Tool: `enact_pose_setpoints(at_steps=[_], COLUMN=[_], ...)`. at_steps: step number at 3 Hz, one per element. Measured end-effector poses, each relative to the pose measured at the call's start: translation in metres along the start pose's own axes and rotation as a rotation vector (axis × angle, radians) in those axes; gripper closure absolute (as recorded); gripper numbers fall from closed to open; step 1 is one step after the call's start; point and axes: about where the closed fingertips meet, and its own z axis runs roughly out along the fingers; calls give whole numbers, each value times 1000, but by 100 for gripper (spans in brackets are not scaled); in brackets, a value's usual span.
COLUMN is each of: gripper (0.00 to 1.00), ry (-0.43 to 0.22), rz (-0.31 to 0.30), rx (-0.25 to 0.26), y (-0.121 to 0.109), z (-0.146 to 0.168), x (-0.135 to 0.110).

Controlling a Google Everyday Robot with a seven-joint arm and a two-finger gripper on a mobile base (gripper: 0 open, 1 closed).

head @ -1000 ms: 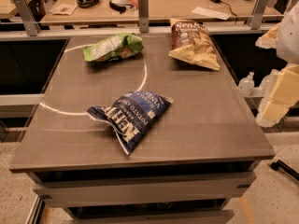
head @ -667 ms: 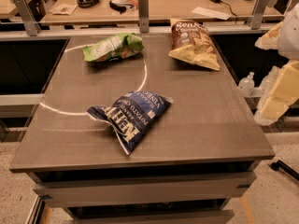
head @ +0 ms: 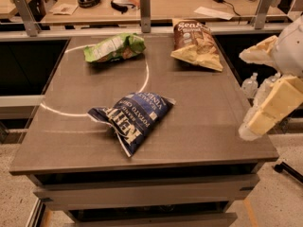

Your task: Pick blue chip bag

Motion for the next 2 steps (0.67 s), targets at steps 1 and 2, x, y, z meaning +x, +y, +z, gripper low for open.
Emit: enact_pose_setpoints(at_steps=[1,2], gripper=[0,0], ry=[-119,-158], rz=[-126,-179], rx=[-20,-22], y=[28,36], z=[30,52], x=[-29,-41])
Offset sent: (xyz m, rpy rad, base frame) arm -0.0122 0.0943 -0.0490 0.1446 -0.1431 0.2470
